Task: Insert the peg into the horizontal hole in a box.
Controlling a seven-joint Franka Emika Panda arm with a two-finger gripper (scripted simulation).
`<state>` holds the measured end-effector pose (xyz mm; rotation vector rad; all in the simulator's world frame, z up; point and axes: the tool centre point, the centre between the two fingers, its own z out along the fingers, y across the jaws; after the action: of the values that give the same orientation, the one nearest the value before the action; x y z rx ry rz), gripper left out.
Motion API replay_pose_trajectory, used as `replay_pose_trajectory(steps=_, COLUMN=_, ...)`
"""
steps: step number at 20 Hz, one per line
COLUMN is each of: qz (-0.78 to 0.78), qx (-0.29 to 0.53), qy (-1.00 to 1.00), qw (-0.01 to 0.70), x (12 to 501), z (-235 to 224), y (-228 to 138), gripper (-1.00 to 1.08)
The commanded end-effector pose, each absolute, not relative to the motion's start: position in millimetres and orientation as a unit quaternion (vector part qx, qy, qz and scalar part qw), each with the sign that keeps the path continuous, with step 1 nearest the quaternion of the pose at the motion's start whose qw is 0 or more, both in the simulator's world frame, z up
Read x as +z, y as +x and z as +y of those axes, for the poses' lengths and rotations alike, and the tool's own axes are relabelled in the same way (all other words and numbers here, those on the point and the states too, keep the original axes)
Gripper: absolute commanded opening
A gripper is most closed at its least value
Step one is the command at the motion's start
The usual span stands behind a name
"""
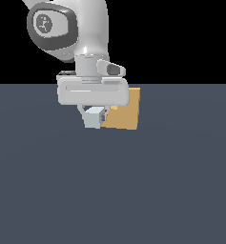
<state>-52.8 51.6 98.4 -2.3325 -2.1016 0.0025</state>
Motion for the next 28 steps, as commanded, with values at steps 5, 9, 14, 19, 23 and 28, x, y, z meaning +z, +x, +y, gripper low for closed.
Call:
replay_pose_trajectory(steps=5, qz=-0.635, qx=0.0, qy=-0.772, qw=0.0, x=107, z=68, y=-44, gripper=-1.0)
replay_pose_trajectory(steps=9, qz=-0.622, qx=0.0, qy=-0.783, qw=0.0, x=110, z=74, y=-40, gripper=-1.0)
replay_pose_trajectory(steps=14, qz=-0.615, qx=0.0, qy=-0.788, qw=0.0, x=111, z=77, y=-37, gripper=-1.0)
replay_pose_trajectory(steps=19, qz=-0.616, qx=0.001, qy=-0.788, qw=0.001, x=110, z=77, y=-38, gripper=-1.0)
replay_pose_trajectory(steps=23, qz=-0.615, qx=-0.002, qy=-0.788, qw=0.0, x=113, z=78, y=-35, gripper=-1.0)
replay_pose_trajectory(steps=28, qz=-0.615, qx=0.0, qy=-0.788, qw=0.0, x=111, z=79, y=-36, gripper=-1.0)
